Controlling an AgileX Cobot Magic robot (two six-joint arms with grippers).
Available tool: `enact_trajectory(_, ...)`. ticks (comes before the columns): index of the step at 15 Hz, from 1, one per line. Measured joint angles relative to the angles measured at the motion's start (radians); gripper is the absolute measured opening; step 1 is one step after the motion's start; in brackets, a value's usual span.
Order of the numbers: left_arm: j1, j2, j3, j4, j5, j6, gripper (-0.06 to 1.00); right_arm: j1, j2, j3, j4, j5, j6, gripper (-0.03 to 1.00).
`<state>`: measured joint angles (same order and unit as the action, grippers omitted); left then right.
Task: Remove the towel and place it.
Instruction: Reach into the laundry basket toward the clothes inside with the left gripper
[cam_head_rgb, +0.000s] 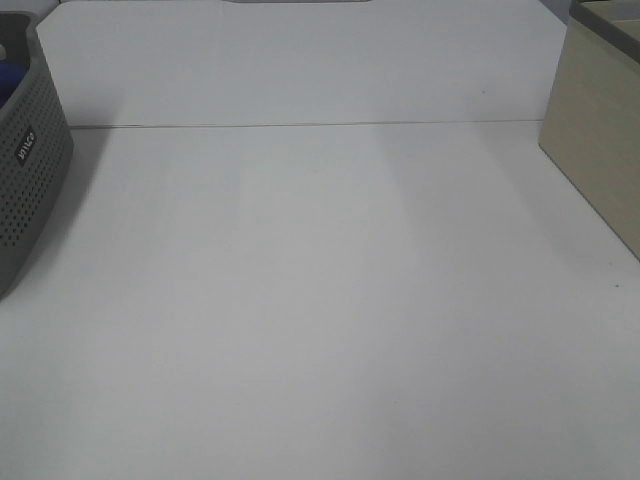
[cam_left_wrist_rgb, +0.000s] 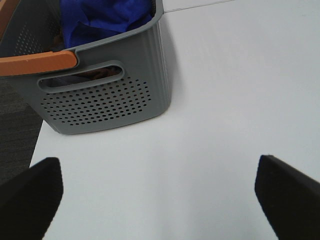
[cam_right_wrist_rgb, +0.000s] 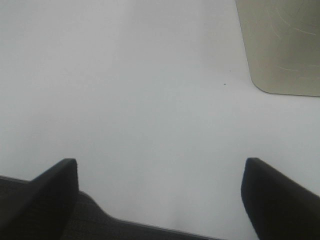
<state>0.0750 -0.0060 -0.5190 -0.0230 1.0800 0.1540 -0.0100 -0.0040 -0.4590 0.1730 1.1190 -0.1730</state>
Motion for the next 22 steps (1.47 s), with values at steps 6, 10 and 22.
enact_trajectory(6, 0.0, 0.0, 0.0, 0.0, 0.0, 0.0, 0.99, 0.0, 0.0, 0.0, 0.0, 0.0, 0.0, 0.86)
enact_trajectory(10, 0.0, 0.0, 0.0, 0.0, 0.0, 0.0, 0.99, 0.0, 0.0, 0.0, 0.0, 0.0, 0.0, 0.86)
enact_trajectory(22, 0.0, 0.0, 0.0, 0.0, 0.0, 0.0, 0.99, 0.0, 0.0, 0.0, 0.0, 0.0, 0.0, 0.86)
